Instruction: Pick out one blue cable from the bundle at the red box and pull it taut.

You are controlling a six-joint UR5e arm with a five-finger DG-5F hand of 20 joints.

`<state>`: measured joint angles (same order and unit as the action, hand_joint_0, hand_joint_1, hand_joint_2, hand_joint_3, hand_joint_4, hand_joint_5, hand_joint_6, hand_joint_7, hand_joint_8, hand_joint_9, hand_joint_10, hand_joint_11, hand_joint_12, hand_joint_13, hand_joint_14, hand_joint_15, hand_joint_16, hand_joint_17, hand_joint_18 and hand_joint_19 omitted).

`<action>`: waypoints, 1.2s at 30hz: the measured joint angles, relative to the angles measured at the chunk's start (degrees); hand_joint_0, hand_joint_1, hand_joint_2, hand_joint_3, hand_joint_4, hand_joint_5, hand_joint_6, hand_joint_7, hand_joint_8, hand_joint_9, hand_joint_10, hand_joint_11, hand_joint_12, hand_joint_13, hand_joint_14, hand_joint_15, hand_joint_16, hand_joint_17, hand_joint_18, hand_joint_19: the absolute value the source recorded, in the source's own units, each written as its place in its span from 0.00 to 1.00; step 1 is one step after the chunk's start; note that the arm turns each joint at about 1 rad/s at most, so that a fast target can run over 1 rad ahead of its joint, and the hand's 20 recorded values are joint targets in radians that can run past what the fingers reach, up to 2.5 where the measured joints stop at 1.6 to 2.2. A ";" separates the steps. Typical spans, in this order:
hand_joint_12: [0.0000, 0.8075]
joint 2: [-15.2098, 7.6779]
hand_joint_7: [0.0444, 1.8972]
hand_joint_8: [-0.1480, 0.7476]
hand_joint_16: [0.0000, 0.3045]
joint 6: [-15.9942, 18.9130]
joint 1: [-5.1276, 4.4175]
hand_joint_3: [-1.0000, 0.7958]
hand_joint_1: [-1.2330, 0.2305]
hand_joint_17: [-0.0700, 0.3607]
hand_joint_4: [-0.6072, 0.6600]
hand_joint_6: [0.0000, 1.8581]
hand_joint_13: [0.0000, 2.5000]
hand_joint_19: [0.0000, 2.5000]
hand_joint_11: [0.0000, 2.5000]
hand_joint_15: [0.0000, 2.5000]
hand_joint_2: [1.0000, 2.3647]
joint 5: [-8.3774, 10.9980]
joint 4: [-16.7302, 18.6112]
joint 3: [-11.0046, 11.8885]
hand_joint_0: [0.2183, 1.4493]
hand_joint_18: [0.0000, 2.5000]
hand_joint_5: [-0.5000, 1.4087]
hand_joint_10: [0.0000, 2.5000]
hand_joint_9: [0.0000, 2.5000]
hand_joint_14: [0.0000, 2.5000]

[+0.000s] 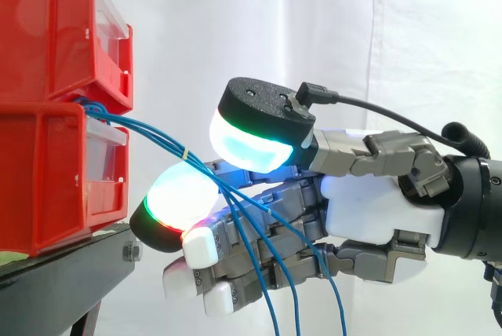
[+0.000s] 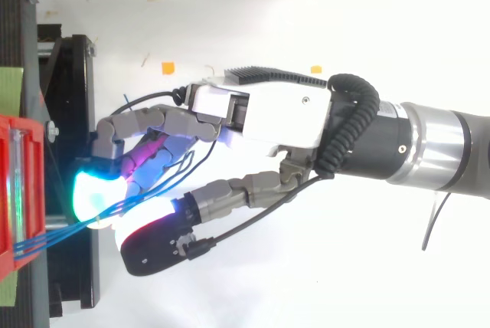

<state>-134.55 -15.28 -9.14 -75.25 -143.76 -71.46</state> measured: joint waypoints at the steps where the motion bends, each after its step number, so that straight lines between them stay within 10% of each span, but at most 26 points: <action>1: 0.45 0.00 0.64 0.47 0.15 0.42 -0.03 0.38 0.40 0.40 0.62 0.27 0.30 0.23 0.14 0.14 0.01 0.18 0.00 0.04 0.35 0.22 0.21 0.01 0.38 0.01; 26: 0.47 -0.02 0.48 0.49 0.16 2.93 -1.41 0.30 0.35 0.41 0.60 0.40 0.33 0.24 0.17 0.16 0.00 2.29 0.00 0.14 0.31 0.24 0.20 0.01 0.40 0.01; 36: 0.47 -0.02 0.47 0.49 0.16 7.54 -1.70 0.47 0.29 0.42 0.48 0.48 0.37 0.25 0.20 0.18 0.02 1.70 -0.16 0.11 0.34 0.28 0.18 0.01 0.42 0.01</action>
<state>-134.56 -7.73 -10.85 -73.55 -143.91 -71.35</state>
